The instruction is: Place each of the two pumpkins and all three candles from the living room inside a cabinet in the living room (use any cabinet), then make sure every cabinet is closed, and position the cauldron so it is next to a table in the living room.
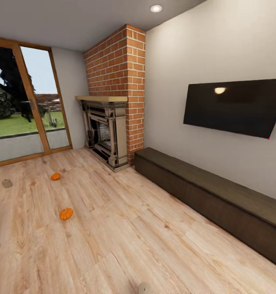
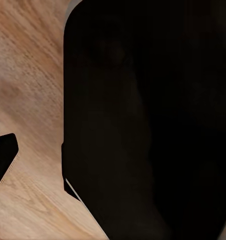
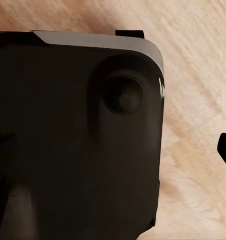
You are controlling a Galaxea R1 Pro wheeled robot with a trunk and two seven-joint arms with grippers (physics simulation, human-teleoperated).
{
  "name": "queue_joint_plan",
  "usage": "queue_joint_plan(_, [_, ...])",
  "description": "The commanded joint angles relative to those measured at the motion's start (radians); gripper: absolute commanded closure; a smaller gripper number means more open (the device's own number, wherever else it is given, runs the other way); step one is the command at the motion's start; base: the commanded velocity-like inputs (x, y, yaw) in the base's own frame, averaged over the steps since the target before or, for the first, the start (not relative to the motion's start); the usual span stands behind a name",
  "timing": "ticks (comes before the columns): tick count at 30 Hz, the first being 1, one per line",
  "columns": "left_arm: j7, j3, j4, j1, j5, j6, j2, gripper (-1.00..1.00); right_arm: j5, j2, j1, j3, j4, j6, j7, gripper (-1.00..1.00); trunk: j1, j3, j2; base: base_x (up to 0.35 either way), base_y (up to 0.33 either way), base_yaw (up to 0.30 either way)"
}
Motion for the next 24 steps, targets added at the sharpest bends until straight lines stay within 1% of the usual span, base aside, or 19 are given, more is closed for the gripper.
queue_joint_plan(1, [0.000,0.002,0.000,0.000,0.005,0.000,0.000,-1.00,0.000,0.000,-0.001,0.000,0.000,0.000,0.001,-1.00,0.000,-0.001,-0.001,0.000,0.000,-0.290])
queue_joint_plan(13, [0.000,0.002,0.000,0.000,0.005,0.000,0.000,-1.00,0.000,-0.001,0.000,0.000,0.000,0.000,0.001,-1.00,0.000,0.000,-0.001,0.000,0.000,-0.294])
queue_joint_plan(24, [0.000,0.002,0.000,0.000,0.005,0.000,0.000,-1.00,0.000,-0.001,0.000,0.000,0.000,0.000,0.001,-1.00,0.000,0.008,-0.001,0.000,0.000,-0.268])
